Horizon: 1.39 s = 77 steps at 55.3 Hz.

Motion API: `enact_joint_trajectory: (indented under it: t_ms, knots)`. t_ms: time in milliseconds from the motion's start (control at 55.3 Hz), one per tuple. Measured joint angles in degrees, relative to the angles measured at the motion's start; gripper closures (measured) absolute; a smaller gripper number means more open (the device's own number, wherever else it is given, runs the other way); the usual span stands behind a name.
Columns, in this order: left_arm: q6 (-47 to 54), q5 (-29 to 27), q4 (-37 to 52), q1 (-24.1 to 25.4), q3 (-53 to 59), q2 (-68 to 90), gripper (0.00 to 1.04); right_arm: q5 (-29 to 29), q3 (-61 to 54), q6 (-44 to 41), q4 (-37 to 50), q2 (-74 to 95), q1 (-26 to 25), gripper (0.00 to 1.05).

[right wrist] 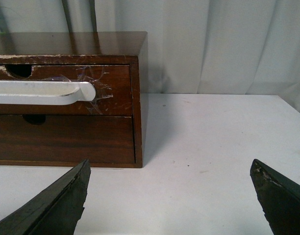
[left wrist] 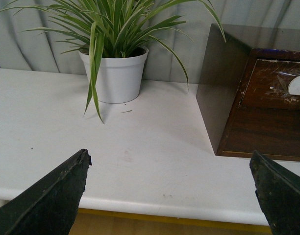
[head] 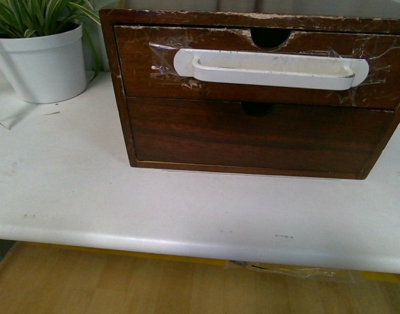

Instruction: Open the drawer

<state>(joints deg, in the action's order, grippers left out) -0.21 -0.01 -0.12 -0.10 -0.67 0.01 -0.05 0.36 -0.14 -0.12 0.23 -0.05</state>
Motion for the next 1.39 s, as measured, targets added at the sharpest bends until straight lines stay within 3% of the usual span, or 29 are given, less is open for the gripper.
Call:
enact_joint_trajectory:
  t_ms: [1393]
  knots:
    - [0.0,0.0,0.0,0.0,0.0,0.0,0.06,0.0,0.0,0.0,0.0,0.0,0.0,0.09]
